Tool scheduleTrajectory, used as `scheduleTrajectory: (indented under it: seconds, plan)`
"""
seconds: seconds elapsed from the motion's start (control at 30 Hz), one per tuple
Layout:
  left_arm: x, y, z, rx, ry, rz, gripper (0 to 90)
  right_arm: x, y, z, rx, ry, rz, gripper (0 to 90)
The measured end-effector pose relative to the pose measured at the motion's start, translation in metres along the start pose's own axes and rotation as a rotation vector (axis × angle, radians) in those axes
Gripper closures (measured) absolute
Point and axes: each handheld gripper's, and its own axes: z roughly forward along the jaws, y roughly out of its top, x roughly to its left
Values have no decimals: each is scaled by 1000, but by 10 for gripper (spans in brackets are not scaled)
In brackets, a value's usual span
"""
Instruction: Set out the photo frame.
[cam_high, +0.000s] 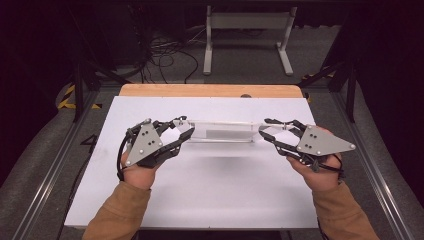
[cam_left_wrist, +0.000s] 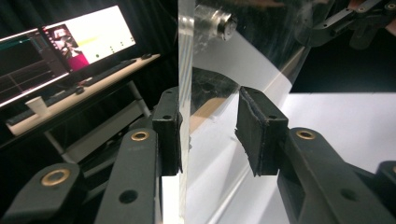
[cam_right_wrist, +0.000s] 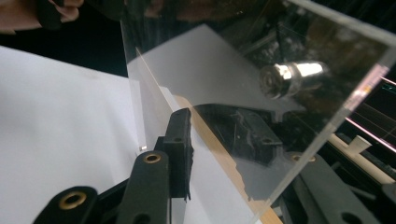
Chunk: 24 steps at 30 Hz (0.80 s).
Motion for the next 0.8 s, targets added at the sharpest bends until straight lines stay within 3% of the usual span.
scheduleTrajectory:
  seconds: [0.17, 0.3, 0.37, 0.5, 0.57, 0.8]
  plan:
    - [-2, 8, -9, -18, -25, -41, 620, 3, 15, -10, -12, 29, 14, 647]
    - [-3, 16, -15, -11, -33, -51, 621, 3, 20, -13, -17, 48, 42, 656]
    - [-3, 18, -17, 0, -42, -74, 621, 2, 24, -15, -45, 71, 71, 667]
    - [-2, 20, -19, 4, -55, -112, 621, 1, 29, -16, -51, 87, 92, 668]
    - [-1, 20, -20, 10, -64, -134, 623, -2, 32, -16, -45, 114, 141, 669]
    - [1, 16, -18, 35, -70, -172, 626, -7, 26, -10, -35, 144, 176, 667]
